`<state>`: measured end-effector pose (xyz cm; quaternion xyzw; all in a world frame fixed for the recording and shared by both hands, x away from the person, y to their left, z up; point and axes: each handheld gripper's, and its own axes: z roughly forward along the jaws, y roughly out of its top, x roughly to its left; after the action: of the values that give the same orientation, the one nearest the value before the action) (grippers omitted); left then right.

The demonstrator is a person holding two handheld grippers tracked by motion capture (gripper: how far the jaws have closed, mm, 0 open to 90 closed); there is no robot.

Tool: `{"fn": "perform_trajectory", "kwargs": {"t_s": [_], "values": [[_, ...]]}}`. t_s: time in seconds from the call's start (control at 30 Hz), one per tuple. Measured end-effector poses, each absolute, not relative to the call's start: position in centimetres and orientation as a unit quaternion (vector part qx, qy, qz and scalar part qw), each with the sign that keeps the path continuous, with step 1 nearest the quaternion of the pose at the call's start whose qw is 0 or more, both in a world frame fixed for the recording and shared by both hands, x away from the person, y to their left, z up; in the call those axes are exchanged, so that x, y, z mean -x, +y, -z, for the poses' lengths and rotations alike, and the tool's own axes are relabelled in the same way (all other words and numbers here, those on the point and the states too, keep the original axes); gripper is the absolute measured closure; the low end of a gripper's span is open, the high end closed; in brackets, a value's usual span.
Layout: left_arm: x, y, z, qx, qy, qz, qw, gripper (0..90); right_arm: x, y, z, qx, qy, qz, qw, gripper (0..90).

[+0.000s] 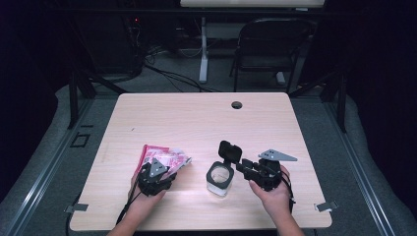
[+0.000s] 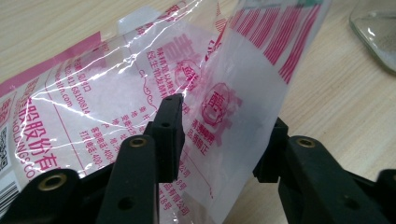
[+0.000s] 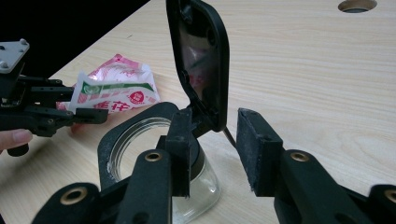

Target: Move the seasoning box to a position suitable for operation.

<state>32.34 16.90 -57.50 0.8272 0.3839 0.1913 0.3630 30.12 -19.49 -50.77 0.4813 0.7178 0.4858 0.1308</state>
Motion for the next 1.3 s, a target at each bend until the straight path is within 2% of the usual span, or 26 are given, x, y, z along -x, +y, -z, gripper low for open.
{"fn": "perform_trajectory", "kwargs": {"t_s": [0.4,0.97,1.3], "values": [[-33.4,17.8,57.5,-0.813,0.422,-0.158,0.368,77.4,-29.6,-20.1,50.7,-0.487,0.711,-0.489,0.136,66.4],[-33.9,18.0,57.4,-0.814,0.431,-0.152,0.358,87.0,-29.3,-20.5,50.8,-0.492,0.708,-0.487,0.140,66.3],[-34.0,18.1,57.4,-0.808,0.440,-0.151,0.361,89.3,-29.3,-20.5,50.8,-0.492,0.706,-0.489,0.140,66.2]]}}
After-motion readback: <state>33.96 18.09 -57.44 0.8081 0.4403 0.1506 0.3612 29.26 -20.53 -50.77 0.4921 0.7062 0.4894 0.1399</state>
